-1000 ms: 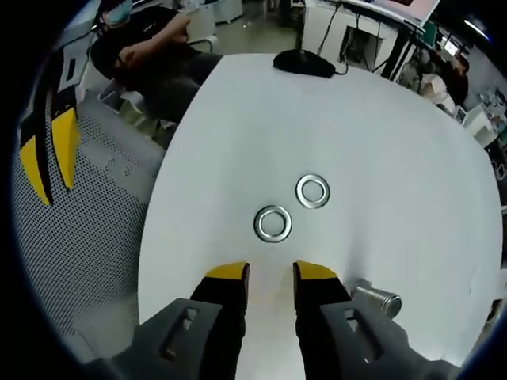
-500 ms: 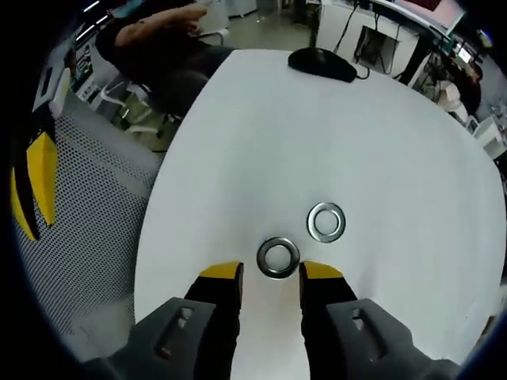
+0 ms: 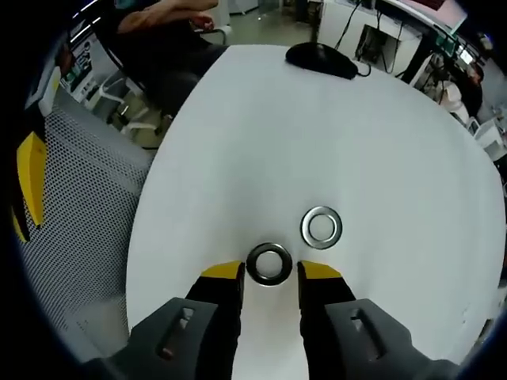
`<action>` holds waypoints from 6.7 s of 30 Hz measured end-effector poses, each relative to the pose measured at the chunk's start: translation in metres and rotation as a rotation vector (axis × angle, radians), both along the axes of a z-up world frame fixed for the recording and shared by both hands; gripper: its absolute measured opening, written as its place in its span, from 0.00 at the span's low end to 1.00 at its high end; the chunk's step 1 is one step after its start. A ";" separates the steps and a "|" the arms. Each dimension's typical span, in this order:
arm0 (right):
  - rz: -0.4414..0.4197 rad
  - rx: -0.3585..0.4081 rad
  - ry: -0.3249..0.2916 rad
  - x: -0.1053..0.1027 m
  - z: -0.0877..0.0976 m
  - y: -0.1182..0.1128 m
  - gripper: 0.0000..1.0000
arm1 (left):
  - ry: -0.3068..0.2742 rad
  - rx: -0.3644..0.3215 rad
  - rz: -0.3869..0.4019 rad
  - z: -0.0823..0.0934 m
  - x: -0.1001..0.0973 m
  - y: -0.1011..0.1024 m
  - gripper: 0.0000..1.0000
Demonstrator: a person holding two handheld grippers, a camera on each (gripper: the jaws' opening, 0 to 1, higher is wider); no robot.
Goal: Place the washer onto the threaded stud by aligning its center hole with the stud, sliding it down to the base, and recovering from edge contact or off-axis alignment until the washer reaches the visible bottom stop.
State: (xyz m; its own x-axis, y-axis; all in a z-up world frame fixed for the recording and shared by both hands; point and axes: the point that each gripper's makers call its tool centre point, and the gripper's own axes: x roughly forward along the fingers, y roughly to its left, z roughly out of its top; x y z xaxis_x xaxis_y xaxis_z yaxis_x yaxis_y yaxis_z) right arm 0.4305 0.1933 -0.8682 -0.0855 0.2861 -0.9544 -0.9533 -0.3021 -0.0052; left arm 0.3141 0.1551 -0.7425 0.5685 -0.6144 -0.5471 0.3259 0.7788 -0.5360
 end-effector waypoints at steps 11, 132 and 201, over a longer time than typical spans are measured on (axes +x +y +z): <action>-0.020 0.002 -0.002 0.001 0.000 -0.001 0.24 | 0.006 0.001 0.008 -0.001 0.000 0.001 0.07; -0.078 -0.142 -0.064 0.095 0.013 -0.061 0.23 | 0.019 -0.019 0.040 -0.001 0.002 0.004 0.07; 0.101 -0.050 -0.014 0.032 0.000 0.038 0.33 | 0.017 -0.029 0.046 -0.001 0.004 0.006 0.07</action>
State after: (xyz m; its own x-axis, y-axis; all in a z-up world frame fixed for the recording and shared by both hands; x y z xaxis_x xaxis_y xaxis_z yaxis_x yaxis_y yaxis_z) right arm 0.4625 0.2314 -0.8684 -0.0979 0.2287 -0.9686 -0.9178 -0.3971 -0.0010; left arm 0.3179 0.1611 -0.7432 0.5870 -0.6036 -0.5395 0.2807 0.7768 -0.5637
